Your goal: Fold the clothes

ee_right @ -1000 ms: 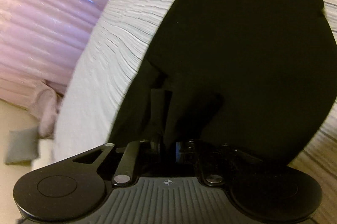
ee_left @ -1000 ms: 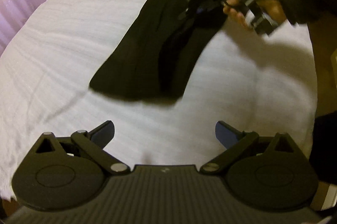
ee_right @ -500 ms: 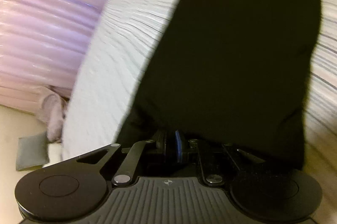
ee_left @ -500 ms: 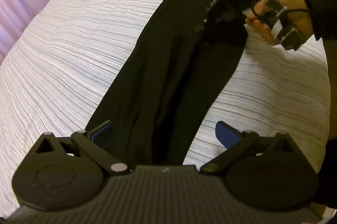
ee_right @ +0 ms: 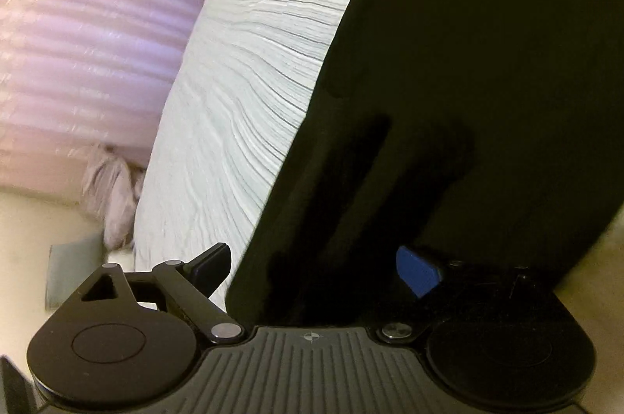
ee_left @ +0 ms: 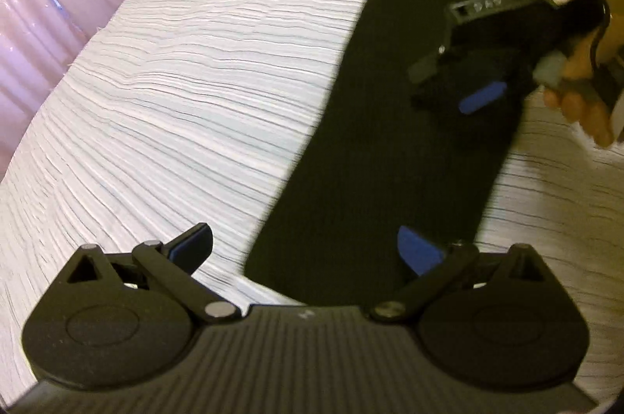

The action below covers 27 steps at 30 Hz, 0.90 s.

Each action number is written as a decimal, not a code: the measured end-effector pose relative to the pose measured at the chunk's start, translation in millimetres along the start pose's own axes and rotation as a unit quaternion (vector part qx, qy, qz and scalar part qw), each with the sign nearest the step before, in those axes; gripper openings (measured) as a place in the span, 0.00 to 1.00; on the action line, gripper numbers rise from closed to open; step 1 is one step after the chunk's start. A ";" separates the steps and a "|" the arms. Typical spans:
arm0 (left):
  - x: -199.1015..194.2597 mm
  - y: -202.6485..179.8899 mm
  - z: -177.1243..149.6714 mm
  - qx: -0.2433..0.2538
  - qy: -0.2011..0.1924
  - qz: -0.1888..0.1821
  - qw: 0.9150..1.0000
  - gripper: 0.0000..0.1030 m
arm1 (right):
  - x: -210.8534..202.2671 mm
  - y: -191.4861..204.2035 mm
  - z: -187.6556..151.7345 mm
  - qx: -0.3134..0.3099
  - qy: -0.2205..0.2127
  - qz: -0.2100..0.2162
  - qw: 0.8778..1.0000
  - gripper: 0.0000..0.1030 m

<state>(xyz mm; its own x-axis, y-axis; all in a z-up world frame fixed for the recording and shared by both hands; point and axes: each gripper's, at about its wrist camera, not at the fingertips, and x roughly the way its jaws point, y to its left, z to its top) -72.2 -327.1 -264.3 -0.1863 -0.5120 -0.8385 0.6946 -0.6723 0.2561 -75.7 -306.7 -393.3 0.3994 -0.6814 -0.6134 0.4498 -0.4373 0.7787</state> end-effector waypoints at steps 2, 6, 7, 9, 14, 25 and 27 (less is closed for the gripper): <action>6.7 19.4 1.0 -0.003 -0.006 -0.010 1.000 0.96 | 12.4 4.2 1.6 0.018 -0.019 -0.028 0.999 0.84; 27.5 46.1 11.1 -0.024 -0.019 -0.070 0.997 0.90 | -13.1 -20.0 1.6 0.063 -0.060 -0.045 0.995 0.14; 35.0 50.2 15.3 -0.030 -0.019 -0.090 0.995 0.88 | -21.9 -27.5 -0.6 0.058 -0.065 -0.054 0.995 0.08; 52.0 56.2 24.4 -0.039 -0.016 -0.133 0.990 0.81 | -35.2 -45.6 -4.8 0.063 -0.063 -0.071 0.994 0.04; 104.3 56.8 55.9 -0.025 0.001 -0.211 0.977 0.77 | -41.0 -63.0 -7.6 0.069 -0.056 -0.064 0.994 0.04; 191.0 34.3 93.6 0.041 0.044 -0.268 0.962 0.43 | -27.1 -33.3 0.0 0.022 -0.061 -0.041 0.997 0.72; 193.8 33.7 90.7 0.039 0.048 -0.268 0.961 0.41 | -16.8 -34.6 2.2 0.019 -0.063 -0.053 0.996 0.71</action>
<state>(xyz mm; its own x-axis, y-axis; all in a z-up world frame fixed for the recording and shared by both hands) -148.0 -497.5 -374.6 -0.4360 -0.0315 -0.8994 0.4614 -0.8658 -0.1934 -99.7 -281.5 -409.7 0.2474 -0.6970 -0.6731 0.4527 -0.5310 0.7163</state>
